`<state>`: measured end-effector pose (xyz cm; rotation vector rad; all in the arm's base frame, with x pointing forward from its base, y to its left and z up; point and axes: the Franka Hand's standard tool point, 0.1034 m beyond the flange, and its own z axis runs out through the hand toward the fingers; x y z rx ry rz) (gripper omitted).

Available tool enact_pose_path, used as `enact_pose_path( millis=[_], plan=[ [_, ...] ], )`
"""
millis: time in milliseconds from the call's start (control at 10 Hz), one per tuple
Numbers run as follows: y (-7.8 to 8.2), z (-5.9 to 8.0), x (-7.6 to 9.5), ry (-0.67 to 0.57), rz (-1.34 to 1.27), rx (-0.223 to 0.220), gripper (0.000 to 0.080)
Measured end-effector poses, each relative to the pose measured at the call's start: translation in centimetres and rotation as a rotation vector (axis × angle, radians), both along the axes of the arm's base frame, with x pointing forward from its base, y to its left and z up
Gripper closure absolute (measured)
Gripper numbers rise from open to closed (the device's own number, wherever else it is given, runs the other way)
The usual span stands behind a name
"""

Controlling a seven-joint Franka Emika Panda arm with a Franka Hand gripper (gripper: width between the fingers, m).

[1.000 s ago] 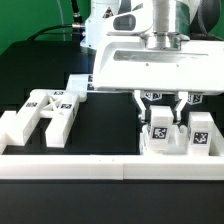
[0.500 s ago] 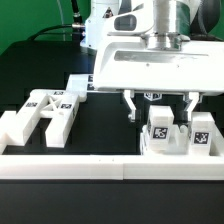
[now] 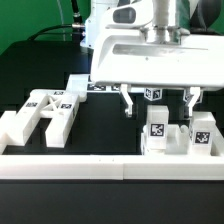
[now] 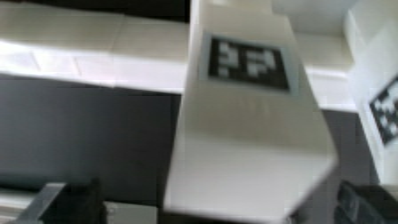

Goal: Assemble chair

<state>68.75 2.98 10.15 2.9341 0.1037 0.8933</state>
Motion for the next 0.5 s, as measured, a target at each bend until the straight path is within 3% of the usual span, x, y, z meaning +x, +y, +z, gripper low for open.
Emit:
enact_pose_path(
  millis=[200, 500],
  plan=[
    [-0.01, 1.35, 0.21, 0.009, -0.003, 0.006, 0.0150],
    [0.01, 0.92, 0.04, 0.036, -0.002, 0.006, 0.0150]
  ],
)
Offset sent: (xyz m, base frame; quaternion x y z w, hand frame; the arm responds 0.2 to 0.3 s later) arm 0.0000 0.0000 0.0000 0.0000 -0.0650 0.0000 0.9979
